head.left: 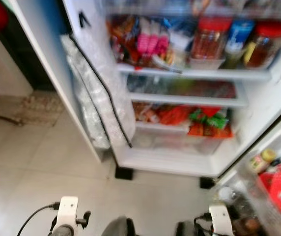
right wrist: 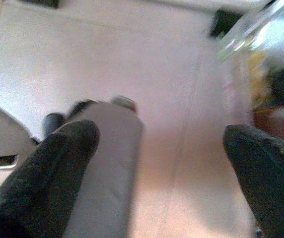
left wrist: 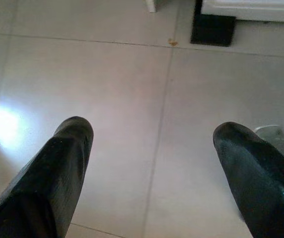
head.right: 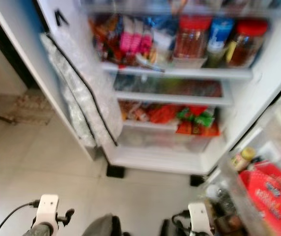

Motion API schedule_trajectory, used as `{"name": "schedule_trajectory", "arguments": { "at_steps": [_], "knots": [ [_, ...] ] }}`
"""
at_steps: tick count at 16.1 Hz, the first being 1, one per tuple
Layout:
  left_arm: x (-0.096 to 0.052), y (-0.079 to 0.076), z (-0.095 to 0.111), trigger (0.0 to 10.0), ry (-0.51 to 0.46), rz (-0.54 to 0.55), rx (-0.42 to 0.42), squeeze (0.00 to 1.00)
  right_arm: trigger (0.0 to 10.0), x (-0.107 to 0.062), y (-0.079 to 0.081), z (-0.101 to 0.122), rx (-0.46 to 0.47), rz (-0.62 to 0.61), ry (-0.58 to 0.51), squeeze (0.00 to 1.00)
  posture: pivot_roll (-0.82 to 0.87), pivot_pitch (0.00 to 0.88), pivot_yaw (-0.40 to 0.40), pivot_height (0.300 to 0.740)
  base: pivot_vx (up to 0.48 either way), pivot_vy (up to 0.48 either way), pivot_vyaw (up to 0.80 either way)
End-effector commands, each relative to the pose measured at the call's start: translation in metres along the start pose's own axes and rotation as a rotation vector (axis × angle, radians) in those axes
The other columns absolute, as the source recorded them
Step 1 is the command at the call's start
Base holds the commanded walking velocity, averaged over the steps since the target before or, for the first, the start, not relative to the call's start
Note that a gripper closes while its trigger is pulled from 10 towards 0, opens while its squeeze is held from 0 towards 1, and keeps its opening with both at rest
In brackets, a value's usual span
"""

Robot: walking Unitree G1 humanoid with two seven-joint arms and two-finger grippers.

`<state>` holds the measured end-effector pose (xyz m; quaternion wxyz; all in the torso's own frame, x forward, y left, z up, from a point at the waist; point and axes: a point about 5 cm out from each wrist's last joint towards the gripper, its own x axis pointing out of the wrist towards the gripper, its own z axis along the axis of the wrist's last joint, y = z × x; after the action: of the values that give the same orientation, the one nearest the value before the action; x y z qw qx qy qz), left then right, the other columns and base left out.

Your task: Restocking fridge

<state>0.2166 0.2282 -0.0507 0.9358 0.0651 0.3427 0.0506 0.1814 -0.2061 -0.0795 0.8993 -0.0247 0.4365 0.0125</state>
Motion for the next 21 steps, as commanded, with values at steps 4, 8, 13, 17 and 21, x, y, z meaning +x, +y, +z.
{"name": "schedule_trajectory", "arguments": {
  "at_steps": [4,8,13,17,21],
  "knots": [
    [-0.005,-0.002,-0.017,10.0,0.05,-0.001,0.017,0.0,10.0,-0.004,0.0,-0.014,0.04,0.004,0.029,0.0,-0.01,0.155,0.044,0.701,0.0,0.24,0.0],
    [-0.006,-0.008,-0.021,10.0,0.063,-0.034,0.03,0.0,10.0,-0.004,0.001,-0.016,0.042,0.008,0.034,0.0,-0.01,0.139,0.046,0.74,0.0,0.0,0.0],
    [-0.009,-0.009,-0.035,10.0,0.135,-0.055,0.087,0.0,10.0,-0.004,0.001,-0.018,0.041,0.011,0.039,0.0,-0.01,0.105,0.042,0.74,0.0,0.0,0.0],
    [-0.011,-0.009,-0.041,10.0,0.161,-0.033,0.054,0.0,10.0,-0.005,0.001,-0.02,0.041,0.014,0.037,0.0,-0.01,0.079,0.035,0.74,0.0,0.0,0.0],
    [-0.013,-0.013,-0.045,10.0,0.178,-0.035,0.05,0.0,10.0,-0.006,0.002,-0.022,0.044,0.021,0.033,0.0,-0.02,0.065,0.036,0.74,0.0,0.405,0.0]
  ]
}}
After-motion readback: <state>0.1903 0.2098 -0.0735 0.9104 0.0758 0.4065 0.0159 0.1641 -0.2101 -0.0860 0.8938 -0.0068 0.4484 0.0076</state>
